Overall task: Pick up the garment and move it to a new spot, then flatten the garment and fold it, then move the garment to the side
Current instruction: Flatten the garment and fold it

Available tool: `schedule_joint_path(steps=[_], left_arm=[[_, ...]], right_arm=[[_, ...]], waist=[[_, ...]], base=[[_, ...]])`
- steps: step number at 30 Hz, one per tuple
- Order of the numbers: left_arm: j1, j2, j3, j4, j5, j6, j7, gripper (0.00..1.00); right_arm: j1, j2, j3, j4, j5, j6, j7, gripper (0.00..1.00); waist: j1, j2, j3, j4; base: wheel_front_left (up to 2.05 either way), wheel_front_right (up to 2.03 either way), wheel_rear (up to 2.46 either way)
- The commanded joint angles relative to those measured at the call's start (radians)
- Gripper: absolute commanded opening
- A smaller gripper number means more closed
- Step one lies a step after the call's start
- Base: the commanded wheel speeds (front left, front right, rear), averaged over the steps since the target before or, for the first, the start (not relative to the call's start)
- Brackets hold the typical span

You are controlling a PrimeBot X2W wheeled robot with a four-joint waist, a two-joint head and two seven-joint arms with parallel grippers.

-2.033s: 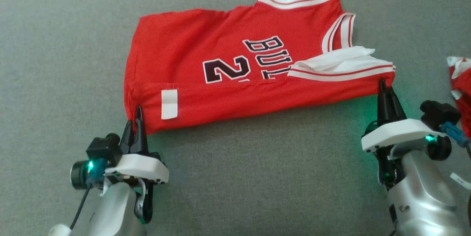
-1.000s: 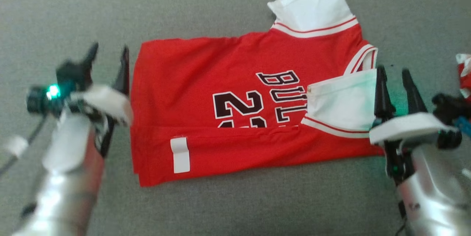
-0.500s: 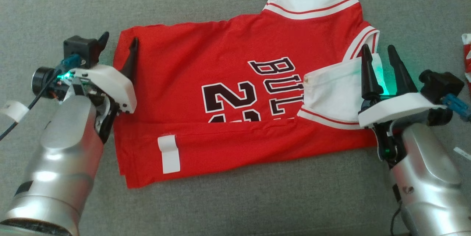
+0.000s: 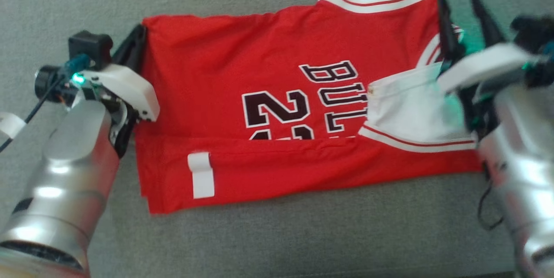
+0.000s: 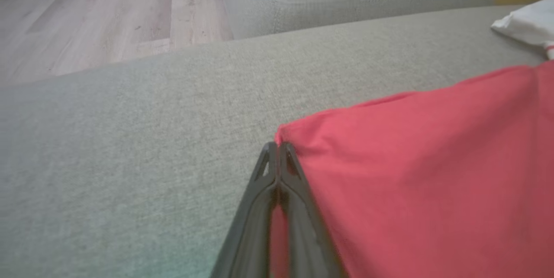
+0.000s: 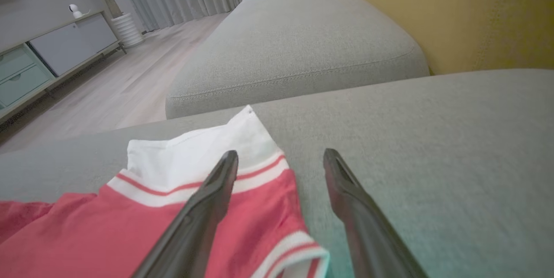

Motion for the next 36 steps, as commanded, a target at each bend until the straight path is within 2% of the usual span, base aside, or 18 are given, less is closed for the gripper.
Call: schedule_joint_path(steps=[1, 7, 14, 18, 24, 25, 27, 31, 36], left_arm=[[-0.056, 0.045, 0.019, -0.01, -0.004, 0.002, -0.03, 0.0], [-0.116, 0.012, 0.002, -0.003, 0.03, 0.03, -0.106, 0.0], [-0.134, -0.054, -0.033, -0.012, 0.05, 0.023, -0.126, 0.0], [-0.139, -0.088, -0.044, -0.008, 0.048, 0.017, -0.13, 0.0], [-0.145, -0.113, -0.049, -0.001, 0.042, 0.011, -0.132, 0.0], [-0.146, -0.116, -0.05, -0.002, 0.042, 0.01, -0.132, 0.0], [-0.147, -0.12, -0.046, -0.008, 0.043, 0.01, -0.132, 0.0], [-0.14, -0.115, -0.023, -0.034, 0.046, 0.02, -0.132, 0.0], [-0.092, -0.097, 0.034, -0.098, 0.056, 0.064, -0.132, 0.0]], right_arm=[[-0.048, -0.017, 0.017, -0.011, 0.007, -0.001, 0.013, 1.0], [-0.222, -0.074, 0.035, 0.112, -0.005, -0.001, 0.12, 1.0], [-0.362, -0.107, 0.076, 0.242, 0.007, -0.001, 0.246, 1.0], [-0.419, -0.124, 0.092, 0.307, 0.0, -0.001, 0.289, 1.0], [-0.472, -0.117, 0.112, 0.383, -0.019, -0.001, 0.316, 1.0], [-0.478, -0.115, 0.117, 0.39, -0.019, -0.001, 0.316, 0.91], [-0.491, -0.117, 0.127, 0.398, -0.027, -0.001, 0.302, 0.0], [-0.509, -0.118, 0.129, 0.406, -0.038, -0.001, 0.217, 0.0], [-0.491, -0.101, 0.118, 0.399, -0.028, -0.001, 0.049, 0.0]], waist=[[-0.0001, 0.0, 0.013, 0.018], [-0.0001, 0.0, 0.039, 0.094], [-0.0001, 0.0, 0.066, 0.187], [-0.0001, 0.0, 0.083, 0.217], [-0.0001, 0.0, 0.097, 0.236], [-0.0001, 0.0, 0.097, 0.237], [-0.0001, 0.0, 0.099, 0.237], [-0.0001, 0.0, 0.093, 0.231], [-0.0001, 0.0, 0.056, 0.211]], base=[[0.0, 0.0, 0.0], [0.0, 0.0, 0.0], [0.0, 0.0, 0.0], [0.0, 0.0, 0.0], [0.0, 0.0, 0.0], [0.0, 0.0, 0.0], [0.0, 0.0, 0.0], [0.0, 0.0, 0.0], [0.0, 0.0, 0.0]])
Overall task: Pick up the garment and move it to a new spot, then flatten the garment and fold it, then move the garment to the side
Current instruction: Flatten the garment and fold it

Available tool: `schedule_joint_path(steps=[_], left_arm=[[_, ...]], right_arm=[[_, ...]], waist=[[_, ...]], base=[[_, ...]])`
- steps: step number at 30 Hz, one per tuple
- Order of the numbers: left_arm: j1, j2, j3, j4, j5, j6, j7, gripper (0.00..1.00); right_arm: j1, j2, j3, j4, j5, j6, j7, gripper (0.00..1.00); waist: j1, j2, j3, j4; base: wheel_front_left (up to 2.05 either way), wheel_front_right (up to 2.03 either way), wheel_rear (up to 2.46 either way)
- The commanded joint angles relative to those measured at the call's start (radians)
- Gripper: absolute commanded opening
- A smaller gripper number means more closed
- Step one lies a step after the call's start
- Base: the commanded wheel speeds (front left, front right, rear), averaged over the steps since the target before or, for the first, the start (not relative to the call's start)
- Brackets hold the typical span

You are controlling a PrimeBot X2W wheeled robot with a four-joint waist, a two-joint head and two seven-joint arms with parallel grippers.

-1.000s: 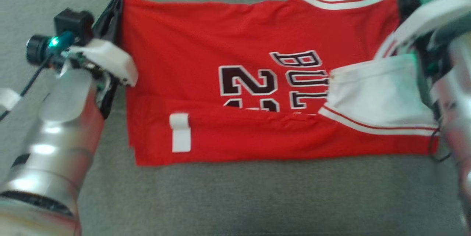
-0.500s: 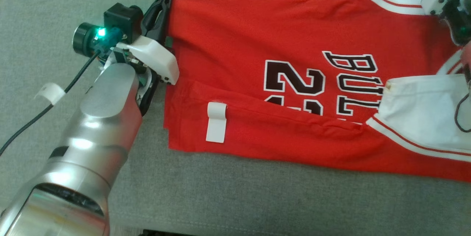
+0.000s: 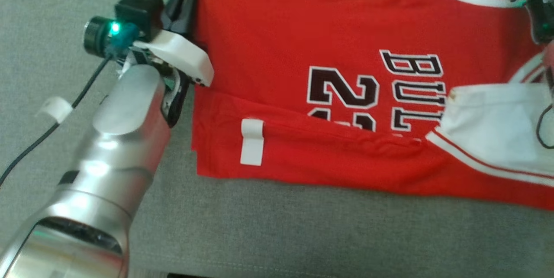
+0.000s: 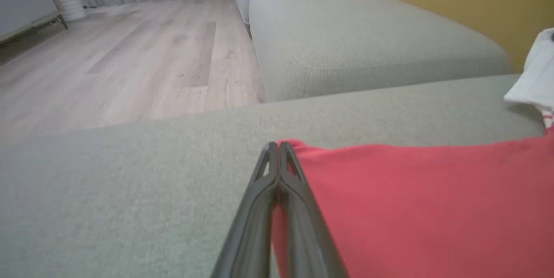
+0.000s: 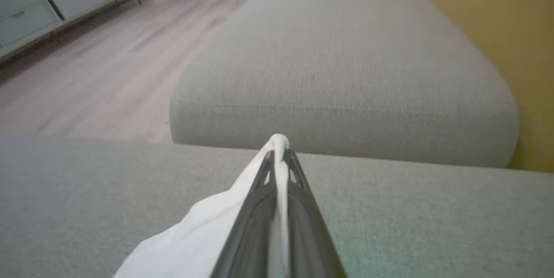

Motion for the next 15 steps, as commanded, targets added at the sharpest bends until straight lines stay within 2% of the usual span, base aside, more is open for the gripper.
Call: schedule_joint_path(steps=[1, 5, 11, 15], left_arm=[[0.018, 0.053, 0.05, -0.041, 0.014, 0.021, -0.011, 0.0], [0.104, 0.071, 0.101, -0.106, 0.041, 0.06, -0.011, 0.0], [0.258, 0.093, 0.161, -0.184, 0.097, 0.086, -0.011, 0.0], [0.365, 0.093, 0.211, -0.227, 0.128, 0.106, -0.011, 0.0]], right_arm=[[0.009, 0.019, 0.004, -0.036, 0.013, -0.001, -0.051, 0.0], [0.088, 0.026, 0.022, -0.082, 0.057, -0.001, -0.122, 0.0], [0.283, 0.012, 0.054, -0.238, 0.137, -0.001, -0.146, 0.0], [0.458, 0.014, 0.004, -0.37, 0.183, -0.001, -0.146, 0.0]], waist=[[0.0, 0.0, -0.029, -0.015], [0.0, 0.0, -0.085, -0.037], [0.0, 0.0, -0.169, -0.082], [0.0, 0.0, -0.215, -0.113]], base=[[0.0, 0.0, 0.0], [0.0, 0.0, 0.0], [0.0, 0.0, 0.0], [0.0, 0.0, 0.0]])
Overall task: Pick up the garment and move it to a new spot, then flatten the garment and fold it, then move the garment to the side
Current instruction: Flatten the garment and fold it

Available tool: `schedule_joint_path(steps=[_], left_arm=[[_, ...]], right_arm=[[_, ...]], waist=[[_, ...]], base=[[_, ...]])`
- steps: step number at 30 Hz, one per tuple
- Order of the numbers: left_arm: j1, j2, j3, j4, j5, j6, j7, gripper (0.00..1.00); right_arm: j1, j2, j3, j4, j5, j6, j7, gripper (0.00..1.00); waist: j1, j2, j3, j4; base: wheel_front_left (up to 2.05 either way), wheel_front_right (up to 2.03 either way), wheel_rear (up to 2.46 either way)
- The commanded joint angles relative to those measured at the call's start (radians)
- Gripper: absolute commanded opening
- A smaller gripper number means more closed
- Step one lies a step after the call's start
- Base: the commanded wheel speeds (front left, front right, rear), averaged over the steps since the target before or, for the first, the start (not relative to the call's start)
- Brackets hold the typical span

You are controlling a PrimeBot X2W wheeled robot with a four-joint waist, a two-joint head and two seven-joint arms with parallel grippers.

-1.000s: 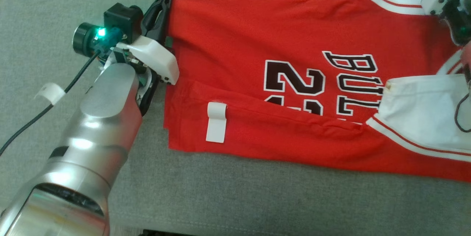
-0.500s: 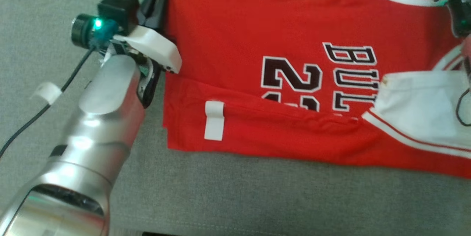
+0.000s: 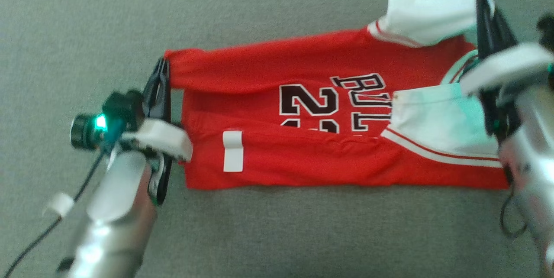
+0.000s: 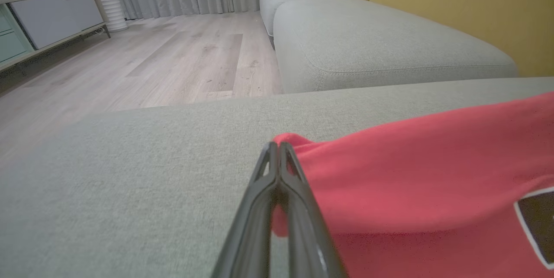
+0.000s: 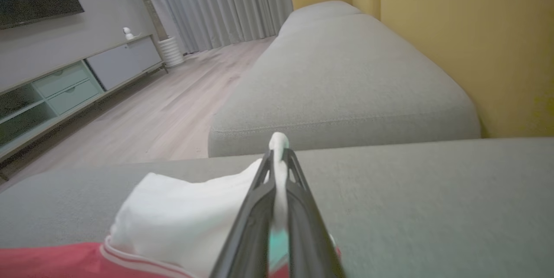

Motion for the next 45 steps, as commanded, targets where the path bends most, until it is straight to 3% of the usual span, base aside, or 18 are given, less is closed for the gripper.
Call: schedule_joint_path(steps=[1, 8, 9, 10, 11, 12, 13, 18, 22, 26, 36, 45], left_arm=[[0.024, 0.036, 0.048, -0.037, 0.016, 0.01, -0.009, 0.0], [0.169, 0.013, 0.117, -0.08, 0.049, 0.015, -0.009, 0.0], [0.19, 0.005, 0.128, -0.079, 0.052, 0.016, -0.009, 0.0], [0.209, -0.001, 0.139, -0.08, 0.056, 0.02, -0.009, 0.0], [0.226, -0.007, 0.148, -0.083, 0.062, 0.022, -0.009, 0.33], [0.243, -0.013, 0.157, -0.089, 0.069, 0.024, -0.009, 0.82], [0.256, -0.019, 0.17, -0.099, 0.076, 0.031, -0.009, 1.0], [0.32, -0.041, 0.23, -0.199, 0.136, 0.071, -0.009, 1.0], [0.382, -0.06, 0.258, -0.276, 0.184, 0.078, -0.009, 1.0], [0.441, -0.075, 0.273, -0.315, 0.215, 0.074, -0.009, 1.0], [0.565, -0.096, 0.279, -0.362, 0.244, 0.044, -0.01, 1.0], [0.546, -0.103, 0.26, -0.359, 0.236, 0.033, -0.01, 1.0]], right_arm=[[0.065, 0.008, -0.014, -0.055, 0.014, -0.001, -0.012, 0.0], [0.283, 0.056, -0.062, -0.119, 0.029, -0.001, -0.012, 0.0], [0.303, 0.063, -0.064, -0.116, 0.031, -0.001, -0.012, 0.08], [0.319, 0.071, -0.062, -0.11, 0.031, -0.001, -0.012, 0.42], [0.33, 0.08, -0.062, -0.102, 0.034, -0.001, -0.012, 1.0], [0.337, 0.086, -0.067, -0.1, 0.035, -0.001, -0.012, 1.0], [0.341, 0.087, -0.074, -0.103, 0.025, -0.001, -0.012, 1.0], [0.369, 0.096, -0.18, -0.176, -0.14, -0.001, -0.012, 1.0], [0.422, 0.156, -0.292, -0.25, -0.309, -0.001, -0.012, 1.0], [0.483, 0.216, -0.347, -0.269, -0.404, -0.001, -0.012, 1.0], [0.562, 0.261, -0.369, -0.245, -0.454, -0.001, -0.012, 1.0], [0.466, 0.262, -0.376, -0.158, -0.494, -0.001, -0.012, 1.0]], waist=[[0.0003, -0.0001, -0.043, -0.035], [0.0003, -0.0001, -0.095, -0.066], [0.0003, -0.0001, -0.102, -0.069], [0.0003, -0.0001, -0.11, -0.072], [0.0003, -0.0001, -0.117, -0.074], [0.0003, -0.0001, -0.124, -0.075], [0.0003, -0.0001, -0.129, -0.075], [0.0003, -0.0001, -0.162, -0.07], [0.0003, -0.0001, -0.198, -0.062], [0.0003, -0.0001, -0.241, -0.054], [0.0003, -0.0001, -0.29, -0.054], [0.0003, -0.0001, -0.23, -0.046]], base=[[0.0, 0.0, 0.0], [0.0, 0.0, 0.0], [0.0, 0.0, 0.0], [0.0, 0.0, 0.0], [0.0, 0.0, 0.0], [0.0, 0.0, 0.0], [0.0, 0.0, 0.0], [0.0, 0.0, 0.0], [0.0, 0.0, 0.0], [0.0, 0.0, 0.0], [0.0, 0.0, 0.0], [0.0, 0.0, 0.0]])
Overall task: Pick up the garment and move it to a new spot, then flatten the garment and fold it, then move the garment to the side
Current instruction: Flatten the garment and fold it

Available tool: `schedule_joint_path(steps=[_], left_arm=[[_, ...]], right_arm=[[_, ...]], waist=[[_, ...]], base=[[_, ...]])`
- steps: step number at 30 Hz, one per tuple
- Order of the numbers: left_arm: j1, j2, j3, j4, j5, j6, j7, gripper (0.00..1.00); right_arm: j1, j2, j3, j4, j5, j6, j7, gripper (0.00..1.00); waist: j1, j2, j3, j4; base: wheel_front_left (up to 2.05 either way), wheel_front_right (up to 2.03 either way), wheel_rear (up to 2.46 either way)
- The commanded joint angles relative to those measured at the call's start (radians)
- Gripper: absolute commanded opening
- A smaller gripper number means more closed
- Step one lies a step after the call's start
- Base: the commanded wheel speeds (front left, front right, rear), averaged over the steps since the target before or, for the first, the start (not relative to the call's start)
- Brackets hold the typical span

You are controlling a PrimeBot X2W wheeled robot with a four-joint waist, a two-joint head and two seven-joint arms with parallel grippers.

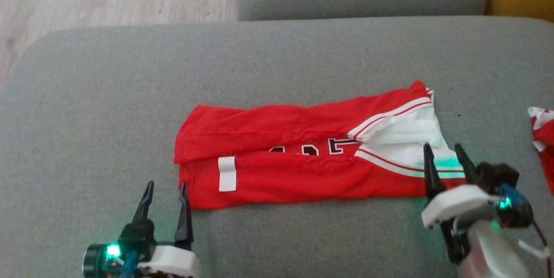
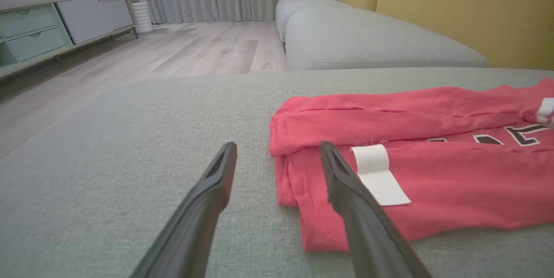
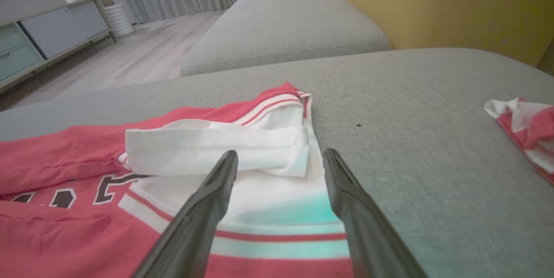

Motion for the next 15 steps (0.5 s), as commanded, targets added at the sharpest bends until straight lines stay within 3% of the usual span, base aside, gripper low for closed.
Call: schedule_joint_path(steps=[1, 10, 15], left_arm=[[-0.054, -0.001, 0.018, -0.028, -0.002, -0.005, -0.01, 1.0], [-0.108, -0.001, -0.052, -0.008, -0.057, 0.008, -0.01, 1.0], [-0.121, -0.001, -0.057, 0.012, -0.07, 0.009, -0.01, 1.0]], right_arm=[[-0.094, -0.003, 0.012, 0.006, -0.018, -0.001, -0.011, 1.0], [-0.269, -0.033, -0.076, 0.272, -0.095, -0.001, 0.033, 1.0], [-0.283, -0.028, -0.128, 0.39, -0.122, -0.001, 0.045, 1.0]], waist=[[0.0, -0.0001, 0.032, 0.007], [0.0, -0.0001, 0.118, 0.039], [0.0, -0.0001, 0.138, 0.046]], base=[[0.0, 0.0, 0.0], [0.0, 0.0, 0.0], [0.0, 0.0, 0.0]])
